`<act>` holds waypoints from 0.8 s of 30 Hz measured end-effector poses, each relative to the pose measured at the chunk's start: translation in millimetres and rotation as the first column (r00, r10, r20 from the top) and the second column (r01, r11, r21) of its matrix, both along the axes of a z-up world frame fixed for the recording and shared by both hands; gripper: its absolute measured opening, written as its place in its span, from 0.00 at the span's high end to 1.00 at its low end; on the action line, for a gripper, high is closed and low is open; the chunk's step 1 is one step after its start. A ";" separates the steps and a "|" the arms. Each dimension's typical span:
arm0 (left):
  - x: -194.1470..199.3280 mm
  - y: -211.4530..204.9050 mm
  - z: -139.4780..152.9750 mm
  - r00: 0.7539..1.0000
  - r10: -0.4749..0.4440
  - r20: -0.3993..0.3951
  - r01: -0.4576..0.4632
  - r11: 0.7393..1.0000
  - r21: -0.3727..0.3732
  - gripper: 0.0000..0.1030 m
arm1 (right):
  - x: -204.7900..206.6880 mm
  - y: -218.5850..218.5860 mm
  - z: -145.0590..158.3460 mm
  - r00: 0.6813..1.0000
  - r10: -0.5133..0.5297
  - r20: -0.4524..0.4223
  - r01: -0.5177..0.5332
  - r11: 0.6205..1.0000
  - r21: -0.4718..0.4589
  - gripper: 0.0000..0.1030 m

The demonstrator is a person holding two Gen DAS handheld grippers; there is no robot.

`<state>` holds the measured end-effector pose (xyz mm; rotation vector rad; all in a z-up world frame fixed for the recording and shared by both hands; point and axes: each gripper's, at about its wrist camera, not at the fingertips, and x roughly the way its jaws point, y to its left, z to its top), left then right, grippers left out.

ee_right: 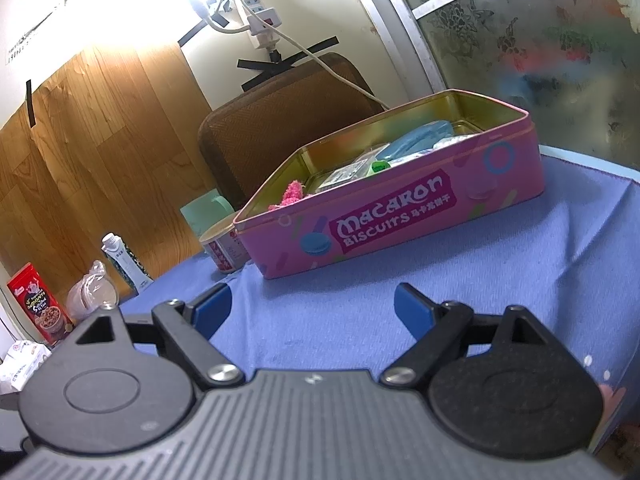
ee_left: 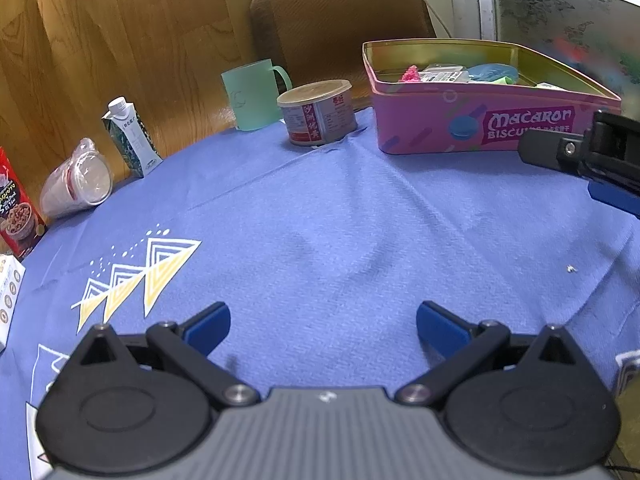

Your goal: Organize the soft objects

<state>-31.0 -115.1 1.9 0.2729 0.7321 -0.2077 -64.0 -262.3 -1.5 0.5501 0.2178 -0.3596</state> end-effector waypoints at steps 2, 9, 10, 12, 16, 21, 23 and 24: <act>0.3 0.2 -0.1 1.000 0.001 -0.001 -0.001 1.000 0.000 0.00 | 0.1 0.3 0.0 1.000 0.002 -0.001 -0.002 1.000 0.000 0.12; 0.4 1.5 1.1 1.000 0.006 0.001 -0.006 1.000 -0.003 0.00 | -0.6 4.0 2.5 1.000 0.002 0.007 -0.001 1.000 -0.022 0.12; 0.4 1.7 1.1 1.000 0.007 0.001 -0.007 1.000 -0.003 0.00 | -0.3 4.8 3.0 1.000 0.002 0.008 -0.002 1.000 -0.026 0.12; 0.8 2.4 1.0 1.000 0.009 0.000 -0.009 1.000 -0.004 0.00 | 0.0 5.3 3.2 1.000 0.004 0.008 -0.004 1.000 -0.030 0.12; 1.1 3.2 0.9 1.000 0.010 0.002 -0.010 1.000 -0.006 0.00 | -0.3 5.0 2.3 1.000 0.008 0.006 -0.008 1.000 -0.029 0.12; 1.1 3.6 0.8 1.000 0.016 0.001 -0.016 1.000 -0.008 0.00 | 0.0 5.6 2.0 1.000 0.009 0.006 -0.009 0.999 -0.031 0.12; 1.3 3.8 0.8 1.000 0.016 0.002 -0.016 1.000 -0.007 0.00 | -0.1 5.9 2.2 1.000 0.008 0.007 -0.008 0.999 -0.031 0.12; 1.4 3.8 0.8 1.000 0.015 0.002 -0.015 1.000 -0.008 0.00 | -0.1 5.8 2.2 1.000 0.009 0.007 -0.008 0.999 -0.031 0.12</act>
